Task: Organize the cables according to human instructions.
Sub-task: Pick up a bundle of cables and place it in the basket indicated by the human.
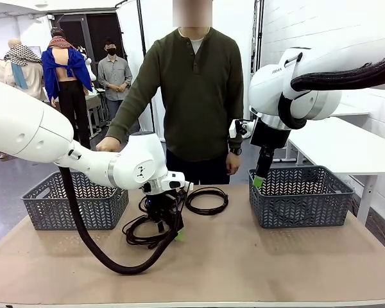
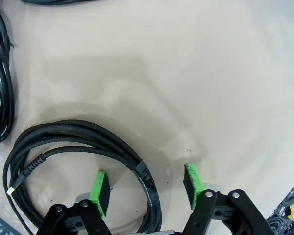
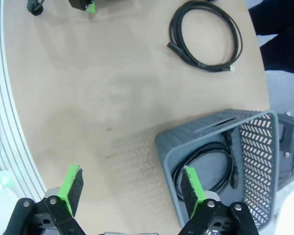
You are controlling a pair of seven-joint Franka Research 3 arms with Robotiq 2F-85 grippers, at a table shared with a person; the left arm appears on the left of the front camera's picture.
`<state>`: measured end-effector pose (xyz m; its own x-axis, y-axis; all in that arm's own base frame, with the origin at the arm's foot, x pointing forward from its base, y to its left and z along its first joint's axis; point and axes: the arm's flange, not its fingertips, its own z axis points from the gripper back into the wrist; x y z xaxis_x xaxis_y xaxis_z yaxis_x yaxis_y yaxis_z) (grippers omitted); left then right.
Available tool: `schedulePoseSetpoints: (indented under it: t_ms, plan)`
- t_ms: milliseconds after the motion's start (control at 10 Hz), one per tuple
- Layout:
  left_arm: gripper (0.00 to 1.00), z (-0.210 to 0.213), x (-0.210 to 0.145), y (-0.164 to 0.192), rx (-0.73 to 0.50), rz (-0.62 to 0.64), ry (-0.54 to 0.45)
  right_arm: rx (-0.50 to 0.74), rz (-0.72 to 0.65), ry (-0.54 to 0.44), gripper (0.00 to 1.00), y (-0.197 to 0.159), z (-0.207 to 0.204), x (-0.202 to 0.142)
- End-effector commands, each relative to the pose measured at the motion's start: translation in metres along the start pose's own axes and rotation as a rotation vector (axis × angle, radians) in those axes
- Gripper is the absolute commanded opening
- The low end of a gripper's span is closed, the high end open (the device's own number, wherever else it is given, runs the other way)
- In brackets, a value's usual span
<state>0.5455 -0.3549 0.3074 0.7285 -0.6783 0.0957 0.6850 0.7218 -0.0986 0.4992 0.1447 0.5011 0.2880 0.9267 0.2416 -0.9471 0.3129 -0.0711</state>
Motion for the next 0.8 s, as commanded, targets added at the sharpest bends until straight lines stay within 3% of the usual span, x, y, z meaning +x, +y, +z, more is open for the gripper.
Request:
schedulePoseSetpoints:
  t_ms: [0, 100, 200, 700]
  plan:
    - [0.27, 0.0017, 0.0068, -0.0023, 0.038, 0.019, 0.021, -0.005, -0.004, 0.016, 1.00, 0.0001, 0.0008, 0.0004]
    - [0.09, 0.0015, 0.0073, -0.0024, 0.037, 0.019, 0.022, -0.005, -0.004, 0.016, 1.00, 0.0001, 0.0008, 0.0004]
    - [0.00, 0.0018, 0.0077, -0.0021, 0.033, 0.022, 0.021, -0.005, -0.004, 0.016, 1.00, 0.0001, 0.0008, 0.0004]
    - [0.00, 0.0064, 0.0086, -0.0059, 0.030, 0.026, 0.026, -0.005, -0.004, 0.016, 1.00, 0.0001, 0.0008, 0.0004]
